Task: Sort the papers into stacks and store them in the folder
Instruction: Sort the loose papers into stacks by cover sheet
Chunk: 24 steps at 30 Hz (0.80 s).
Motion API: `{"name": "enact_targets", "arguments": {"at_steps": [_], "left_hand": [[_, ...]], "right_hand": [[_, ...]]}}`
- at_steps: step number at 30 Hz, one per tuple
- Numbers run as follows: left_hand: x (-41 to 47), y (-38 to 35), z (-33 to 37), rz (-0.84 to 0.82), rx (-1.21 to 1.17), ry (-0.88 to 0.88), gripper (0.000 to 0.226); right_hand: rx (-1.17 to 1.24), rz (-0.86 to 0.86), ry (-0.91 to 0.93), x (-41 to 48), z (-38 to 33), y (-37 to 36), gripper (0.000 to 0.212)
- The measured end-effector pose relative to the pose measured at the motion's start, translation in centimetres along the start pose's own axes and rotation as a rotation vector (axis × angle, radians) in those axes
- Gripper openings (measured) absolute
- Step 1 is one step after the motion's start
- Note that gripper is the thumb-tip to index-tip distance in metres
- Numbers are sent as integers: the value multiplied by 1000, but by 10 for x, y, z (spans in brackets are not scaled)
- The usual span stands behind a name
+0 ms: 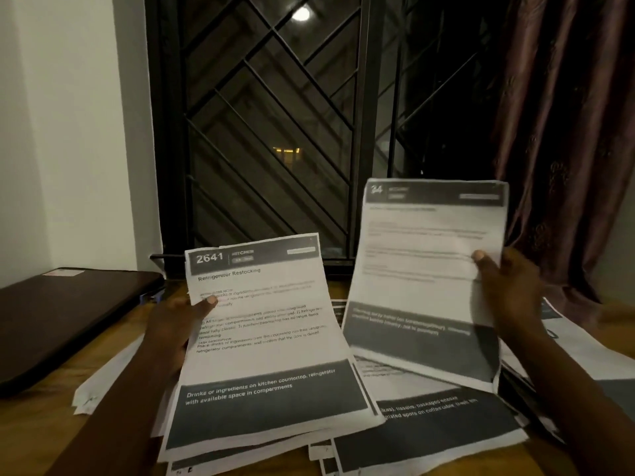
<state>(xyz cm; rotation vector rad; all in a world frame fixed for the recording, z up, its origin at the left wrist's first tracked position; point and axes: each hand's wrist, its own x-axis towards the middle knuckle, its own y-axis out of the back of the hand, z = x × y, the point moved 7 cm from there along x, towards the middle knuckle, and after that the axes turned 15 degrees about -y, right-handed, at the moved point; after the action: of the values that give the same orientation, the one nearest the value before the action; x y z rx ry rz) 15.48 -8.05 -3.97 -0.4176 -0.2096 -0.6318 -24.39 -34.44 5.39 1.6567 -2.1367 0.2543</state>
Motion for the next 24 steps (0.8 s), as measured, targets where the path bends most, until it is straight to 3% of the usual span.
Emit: {"name": "enact_targets", "arguments": {"at_steps": [2,7,10,12,14,15,17,20,22,24], "left_hand": [[-2,-1,3,7,12,-5,26],[-1,-10,4,-57,-20,8,22],[-3,-19,4,-104,-14,2,19],[-4,-27,3,-136,-55,2,25],[-6,-31,3,-147,-60,-15,27],[-6,-33,4,-149,-27,-38,28],[-4,-33,7,-132,74,-105,26],[-4,-33,14,-96,256,-202,18],[2,-32,10,-132,282,-187,27],[4,-32,1,-147,155,-116,29]], "right_hand": [[189,-8,-71,8,5,12,14],[519,-299,-205,0,-8,-2,12],[360,-622,-255,-43,-23,-45,11],[296,-835,-281,-81,-23,-78,31],[235,-934,-249,-109,-23,-100,49],[205,-981,-248,-122,-22,-109,47],[188,-1004,-317,-134,-13,-121,26],[192,-873,-342,-130,-1,-126,13],[158,-778,-334,-121,5,-124,7],[192,-733,-358,-110,17,-126,7]]}}
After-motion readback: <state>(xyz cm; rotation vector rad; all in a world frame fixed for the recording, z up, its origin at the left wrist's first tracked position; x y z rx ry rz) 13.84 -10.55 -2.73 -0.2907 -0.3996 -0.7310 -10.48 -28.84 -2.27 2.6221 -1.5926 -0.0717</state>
